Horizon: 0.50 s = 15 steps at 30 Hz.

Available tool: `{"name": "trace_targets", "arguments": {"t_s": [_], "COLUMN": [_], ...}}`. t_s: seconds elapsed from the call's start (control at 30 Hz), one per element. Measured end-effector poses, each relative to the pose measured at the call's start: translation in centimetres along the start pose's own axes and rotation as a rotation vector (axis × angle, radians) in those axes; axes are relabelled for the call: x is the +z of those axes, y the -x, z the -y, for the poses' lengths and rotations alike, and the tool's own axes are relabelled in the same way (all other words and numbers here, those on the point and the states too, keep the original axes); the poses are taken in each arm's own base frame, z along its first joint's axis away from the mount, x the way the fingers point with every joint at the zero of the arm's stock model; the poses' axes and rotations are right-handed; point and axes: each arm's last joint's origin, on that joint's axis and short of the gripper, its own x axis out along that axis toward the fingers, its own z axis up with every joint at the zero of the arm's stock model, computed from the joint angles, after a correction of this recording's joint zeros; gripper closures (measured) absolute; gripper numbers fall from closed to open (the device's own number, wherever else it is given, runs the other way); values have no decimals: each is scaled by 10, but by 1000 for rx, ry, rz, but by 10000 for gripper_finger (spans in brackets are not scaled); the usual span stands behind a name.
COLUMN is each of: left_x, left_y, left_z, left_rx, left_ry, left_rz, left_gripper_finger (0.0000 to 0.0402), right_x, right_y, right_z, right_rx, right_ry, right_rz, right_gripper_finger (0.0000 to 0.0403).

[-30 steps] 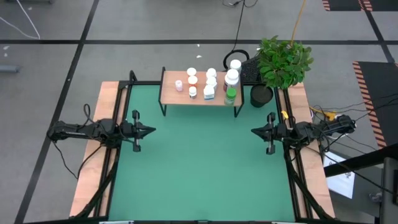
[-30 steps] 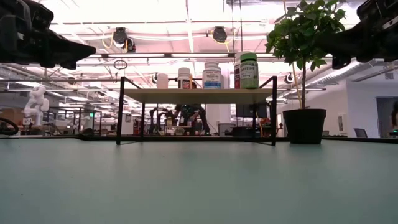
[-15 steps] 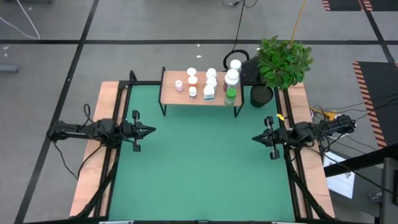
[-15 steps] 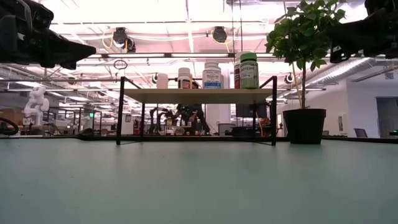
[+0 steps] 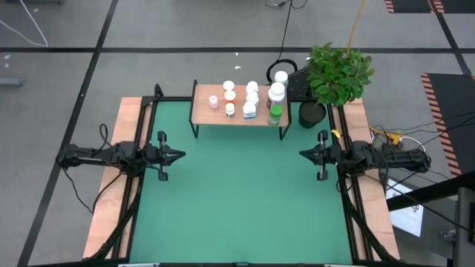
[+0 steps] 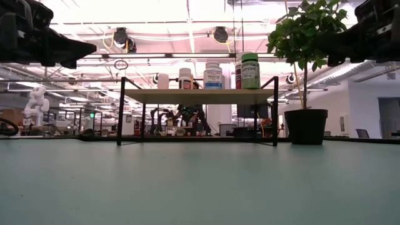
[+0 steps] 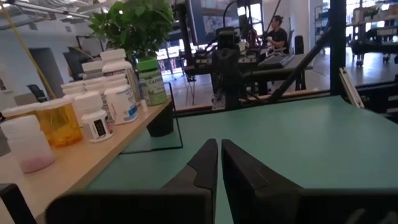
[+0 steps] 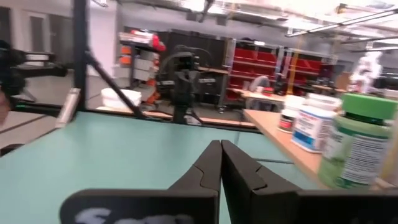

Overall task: Pick and place medicine bottles onto shelf by color
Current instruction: Return to Home Position

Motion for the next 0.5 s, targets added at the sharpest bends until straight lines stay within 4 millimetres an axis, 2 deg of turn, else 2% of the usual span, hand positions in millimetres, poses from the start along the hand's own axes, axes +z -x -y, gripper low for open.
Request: {"name": "trace_targets", "arguments": {"t_s": [0.13, 0.5], "left_x": [1, 1], "left_y": [0, 0], "left_z": [0, 0], "left_rx": [1, 3], "left_ry": [1, 2], "left_rz": [7, 13], "left_gripper_finger": [376, 376], "right_x": [-1, 1], "right_y": [0, 0], "right_z": [4, 5], "right_rx": [-86, -84], "right_ry": [3, -75], "right_rz": [-13, 9], "right_gripper_finger": [402, 399]}}
